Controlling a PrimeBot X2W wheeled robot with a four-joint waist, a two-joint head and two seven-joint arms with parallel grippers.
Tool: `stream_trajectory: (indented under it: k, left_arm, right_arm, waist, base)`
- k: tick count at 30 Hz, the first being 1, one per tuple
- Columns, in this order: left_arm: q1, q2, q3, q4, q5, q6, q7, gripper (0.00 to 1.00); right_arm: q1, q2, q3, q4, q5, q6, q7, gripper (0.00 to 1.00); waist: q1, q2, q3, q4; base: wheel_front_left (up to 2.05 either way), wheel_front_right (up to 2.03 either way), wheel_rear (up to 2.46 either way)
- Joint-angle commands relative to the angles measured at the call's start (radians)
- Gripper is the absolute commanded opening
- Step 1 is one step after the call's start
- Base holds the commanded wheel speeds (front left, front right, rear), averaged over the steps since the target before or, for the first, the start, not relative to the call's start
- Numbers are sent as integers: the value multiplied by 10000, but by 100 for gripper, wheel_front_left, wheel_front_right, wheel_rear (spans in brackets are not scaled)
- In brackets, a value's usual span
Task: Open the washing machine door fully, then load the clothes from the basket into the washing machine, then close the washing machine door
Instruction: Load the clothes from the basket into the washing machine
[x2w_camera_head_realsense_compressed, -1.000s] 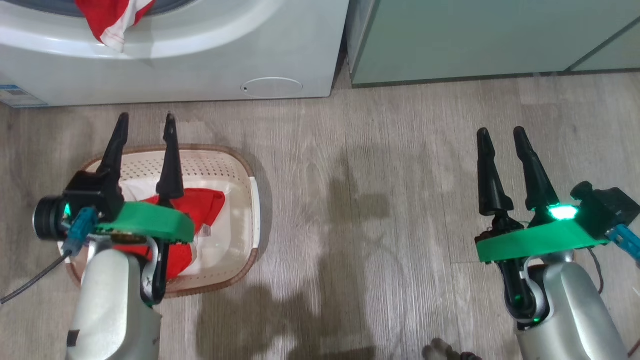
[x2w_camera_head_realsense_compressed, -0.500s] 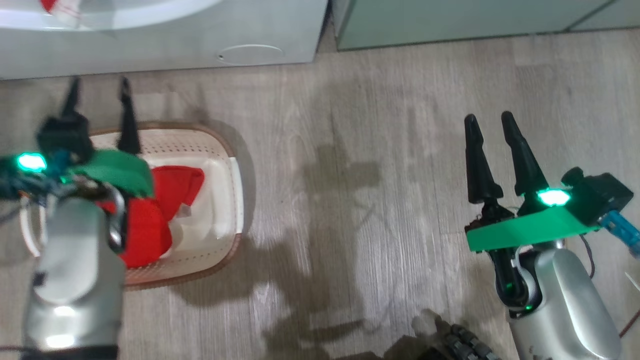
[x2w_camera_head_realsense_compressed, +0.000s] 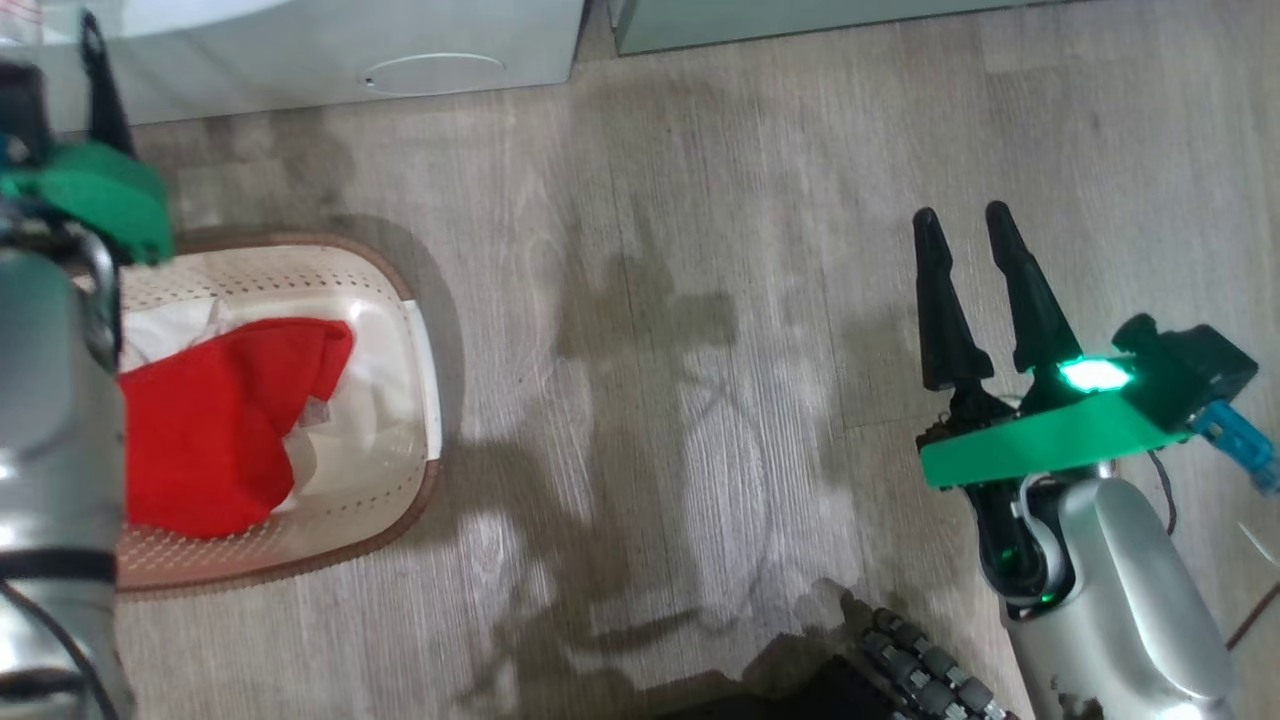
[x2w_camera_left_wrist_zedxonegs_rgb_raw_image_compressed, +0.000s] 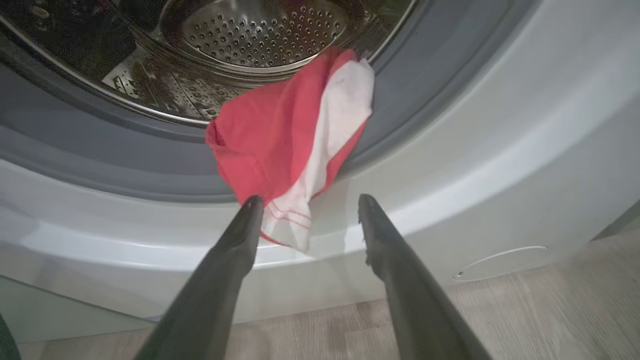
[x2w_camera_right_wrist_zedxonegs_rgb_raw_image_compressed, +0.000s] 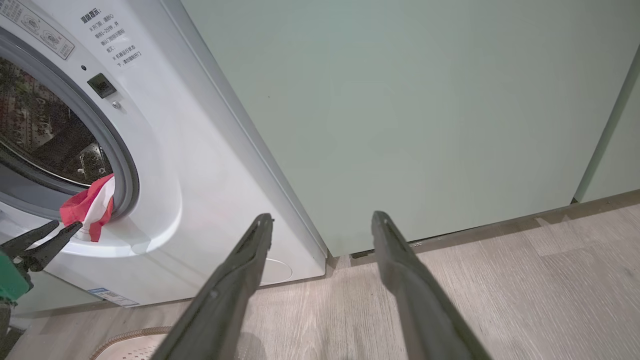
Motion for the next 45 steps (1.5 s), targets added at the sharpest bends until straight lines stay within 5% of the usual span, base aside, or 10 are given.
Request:
stream_trajectory:
  k: [1, 22, 23, 24, 25, 36, 45]
  left_arm:
    - [-398, 596, 153, -49, 142, 135, -49, 100]
    - [-2807, 1442, -552, 3105, 455, 183, -49, 100]
    - [-2847, 1443, -559, 3169, 415, 153, -49, 80]
    - [-2887, 1435, -552, 3220, 360, 129, -49, 28]
    - [-2921, 1431, -555, 3252, 320, 118, -49, 0]
    - [-3151, 1235, -336, 2323, -460, -36, -49, 0]
    - [-3962, 1611, -397, 1404, -814, -746, -41, 0]
  right_arm:
    - [-109, -28, 248, -253, 98, 0, -90, 100]
    - [-289, -28, 438, -274, 385, 0, -90, 100]
    - [-293, -28, 428, -272, 391, 0, -90, 100]
    - [-297, -28, 415, -269, 392, 0, -90, 100]
    - [-300, -28, 403, -266, 390, 0, -90, 100]
    - [-337, -28, 383, -251, 316, 0, -90, 100]
    - [-498, -28, 603, -325, 504, 0, -90, 100]
  waist:
    - [0, 0, 72, -70]
    - [0, 0, 475, -584]
    - [0, 0, 485, -589]
    - [0, 0, 497, -589]
    - [0, 0, 508, -586]
    - [0, 0, 508, -402]
    - [0, 0, 798, -613]
  base:
    - [0, 0, 0]
    - [0, 0, 0]
    - [0, 0, 0]
    - [0, 0, 0]
    - [0, 0, 0]
    - [0, 0, 0]
    - [0, 0, 0]
